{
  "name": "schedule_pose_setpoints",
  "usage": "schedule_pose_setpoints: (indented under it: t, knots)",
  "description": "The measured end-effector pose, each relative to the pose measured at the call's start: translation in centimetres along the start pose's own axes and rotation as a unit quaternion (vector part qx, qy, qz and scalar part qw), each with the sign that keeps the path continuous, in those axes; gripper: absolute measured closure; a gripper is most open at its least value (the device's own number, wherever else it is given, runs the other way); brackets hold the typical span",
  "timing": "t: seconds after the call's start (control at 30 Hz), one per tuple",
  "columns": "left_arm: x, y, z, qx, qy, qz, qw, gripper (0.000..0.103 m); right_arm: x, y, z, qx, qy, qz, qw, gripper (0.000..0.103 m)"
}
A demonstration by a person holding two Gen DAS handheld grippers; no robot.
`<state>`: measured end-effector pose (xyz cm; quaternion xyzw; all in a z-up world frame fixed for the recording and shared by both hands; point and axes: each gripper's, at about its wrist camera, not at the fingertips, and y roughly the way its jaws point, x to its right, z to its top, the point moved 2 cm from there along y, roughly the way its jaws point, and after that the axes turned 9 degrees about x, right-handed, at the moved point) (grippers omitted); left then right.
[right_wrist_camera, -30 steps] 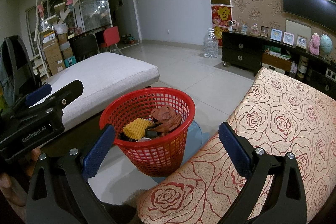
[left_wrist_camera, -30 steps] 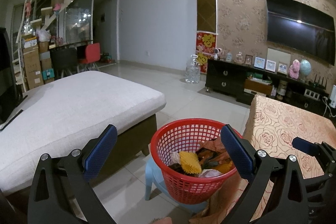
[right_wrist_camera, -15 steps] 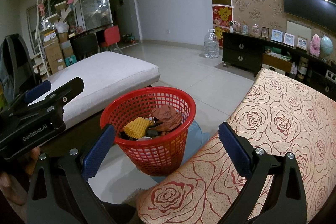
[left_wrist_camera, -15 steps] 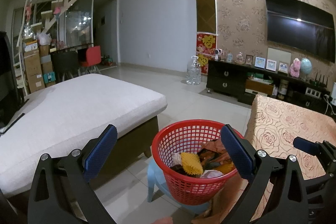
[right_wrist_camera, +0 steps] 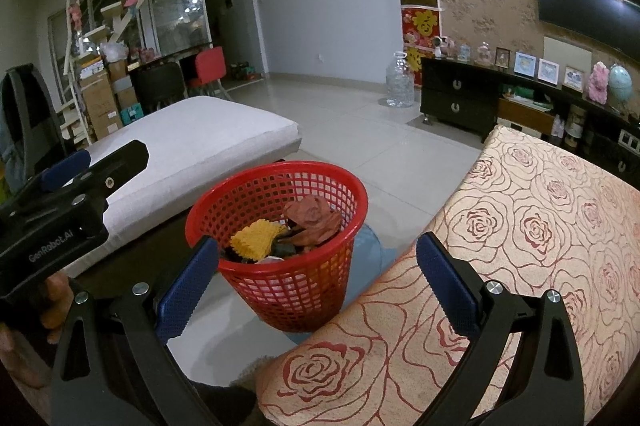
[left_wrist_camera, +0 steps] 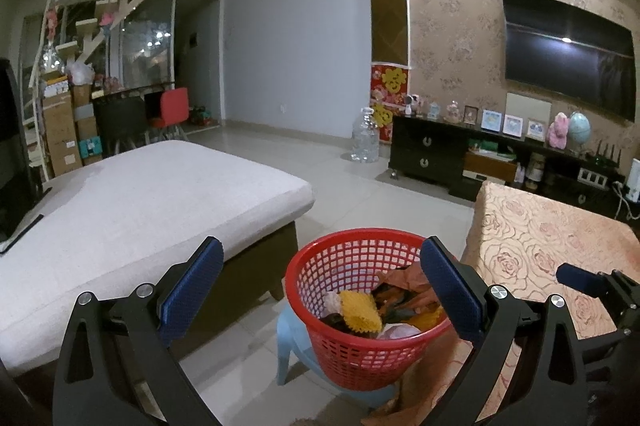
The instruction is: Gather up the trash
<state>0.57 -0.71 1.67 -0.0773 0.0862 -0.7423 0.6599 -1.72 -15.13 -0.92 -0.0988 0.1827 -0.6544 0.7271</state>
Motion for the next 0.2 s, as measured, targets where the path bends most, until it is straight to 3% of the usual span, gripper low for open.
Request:
schedule_pose_setpoints:
  t: [0.2]
  knots:
    - [0.3,1.2,-0.7,-0.017,-0.021,-0.013,0.9995,0.008,4.9,-1.9,-0.9,-0.006,0.022,-0.049,0.999,0.007]
